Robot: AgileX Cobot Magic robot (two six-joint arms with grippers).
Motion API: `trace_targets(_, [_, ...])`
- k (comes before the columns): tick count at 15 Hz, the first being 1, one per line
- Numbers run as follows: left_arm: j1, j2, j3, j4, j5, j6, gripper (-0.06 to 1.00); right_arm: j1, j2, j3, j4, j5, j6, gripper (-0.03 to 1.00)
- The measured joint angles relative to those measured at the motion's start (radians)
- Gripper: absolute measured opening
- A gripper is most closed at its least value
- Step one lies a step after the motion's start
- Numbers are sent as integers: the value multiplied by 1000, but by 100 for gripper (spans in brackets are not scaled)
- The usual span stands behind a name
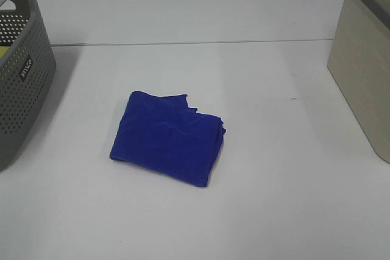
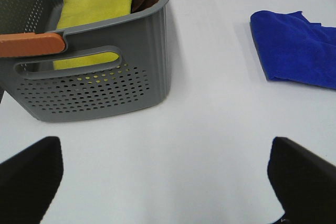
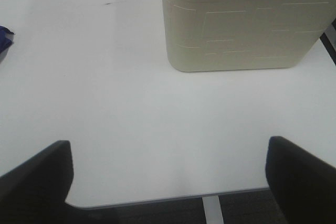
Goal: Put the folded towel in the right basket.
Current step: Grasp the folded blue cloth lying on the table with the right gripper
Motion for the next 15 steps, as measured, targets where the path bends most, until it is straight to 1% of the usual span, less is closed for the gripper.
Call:
trace_targets(12, [0, 0, 0, 0, 0, 0, 99, 0, 0, 0, 0, 0, 0, 96])
trace_targets(13, [0, 0, 0, 3, 0, 0, 99, 0, 0, 0, 0, 0, 0, 96])
trace_targets(15, [0, 0, 0, 35, 0, 0, 99, 0, 0, 0, 0, 0, 0, 96])
